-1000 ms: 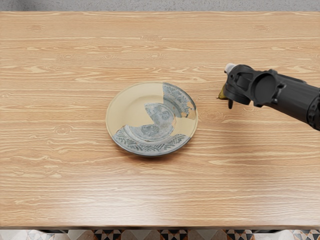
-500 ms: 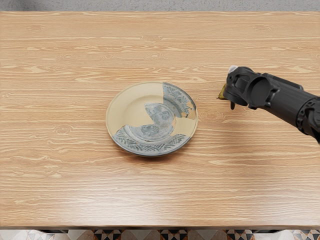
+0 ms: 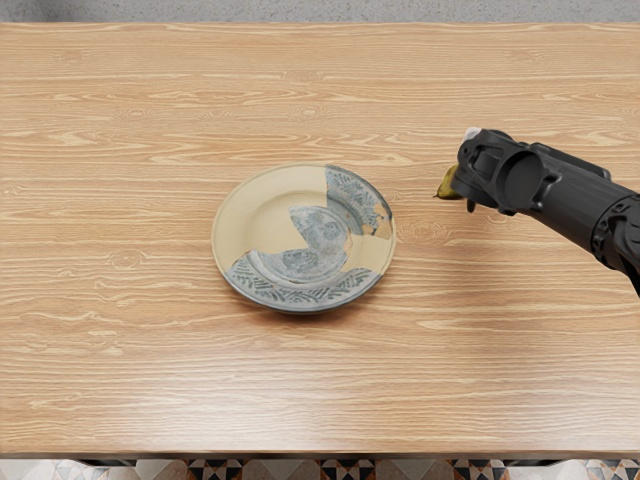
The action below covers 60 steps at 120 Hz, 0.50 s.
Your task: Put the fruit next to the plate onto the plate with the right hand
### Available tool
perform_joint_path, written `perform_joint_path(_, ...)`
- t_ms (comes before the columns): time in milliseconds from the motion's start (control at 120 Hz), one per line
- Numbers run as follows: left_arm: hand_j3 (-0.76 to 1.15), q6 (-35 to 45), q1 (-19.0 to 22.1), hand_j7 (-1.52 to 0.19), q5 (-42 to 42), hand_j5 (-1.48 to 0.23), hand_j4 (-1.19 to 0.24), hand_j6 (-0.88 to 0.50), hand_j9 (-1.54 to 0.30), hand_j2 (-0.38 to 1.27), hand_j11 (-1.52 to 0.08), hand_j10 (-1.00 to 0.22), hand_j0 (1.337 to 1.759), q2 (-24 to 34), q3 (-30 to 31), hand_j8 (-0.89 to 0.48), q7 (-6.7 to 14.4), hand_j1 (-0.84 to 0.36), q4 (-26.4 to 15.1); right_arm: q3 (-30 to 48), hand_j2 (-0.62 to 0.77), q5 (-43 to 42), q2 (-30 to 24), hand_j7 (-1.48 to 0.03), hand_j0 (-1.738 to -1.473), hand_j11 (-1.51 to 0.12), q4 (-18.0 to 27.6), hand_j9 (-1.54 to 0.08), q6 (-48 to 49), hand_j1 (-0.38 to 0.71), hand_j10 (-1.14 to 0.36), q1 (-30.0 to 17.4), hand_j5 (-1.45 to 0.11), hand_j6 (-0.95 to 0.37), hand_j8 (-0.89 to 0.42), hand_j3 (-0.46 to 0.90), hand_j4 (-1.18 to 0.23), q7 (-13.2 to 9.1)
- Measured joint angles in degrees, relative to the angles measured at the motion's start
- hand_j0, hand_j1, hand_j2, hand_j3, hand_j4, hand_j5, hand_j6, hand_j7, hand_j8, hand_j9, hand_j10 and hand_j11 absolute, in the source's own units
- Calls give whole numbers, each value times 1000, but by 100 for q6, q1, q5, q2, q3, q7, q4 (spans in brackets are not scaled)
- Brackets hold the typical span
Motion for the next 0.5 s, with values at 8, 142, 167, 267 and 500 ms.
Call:
perform_joint_path(8, 0, 0, 0, -17, 0, -17, -13, -13, -17, 2, -17, -13, 1658, 0, 0, -13, 0, 334, 0, 0, -47, 0, 0, -317, -1658, -317, -1, -317, 3, -58, -246, 0, -317, -248, -247, 0, -247, 0)
perform_joint_path(142, 0, 0, 0, -17, 0, -17, -13, -13, -17, 2, -17, -13, 1658, 0, 0, -13, 0, 334, 0, 5, -49, -3, 0, -333, -1658, -333, -6, -333, 31, -43, -258, 6, -333, -260, -259, 0, -259, 0)
perform_joint_path(167, 0, 0, 0, -17, 0, -17, -13, -13, -17, 2, -17, -13, 1658, 0, 0, -13, 0, 334, 0, 5, -50, -4, 0, -335, -1658, -335, -6, -335, 33, -41, -260, 6, -335, -262, -261, 0, -260, 0)
perform_joint_path(267, 0, 0, 0, -17, 0, -17, -13, -13, -17, 2, -17, -13, 1658, 0, 0, -13, 0, 334, 0, 6, -51, -7, 0, -346, -1658, -346, -8, -346, 39, -31, -268, 6, -346, -270, -269, 0, -269, 0)
perform_joint_path(500, 0, 0, 0, -17, 0, -17, -13, -13, -17, 2, -17, -13, 1658, 0, 0, -13, 0, 334, 0, 7, -55, -3, 0, -371, -1658, -371, -8, -371, 48, -8, -288, 9, -371, -289, -289, 0, -288, 0)
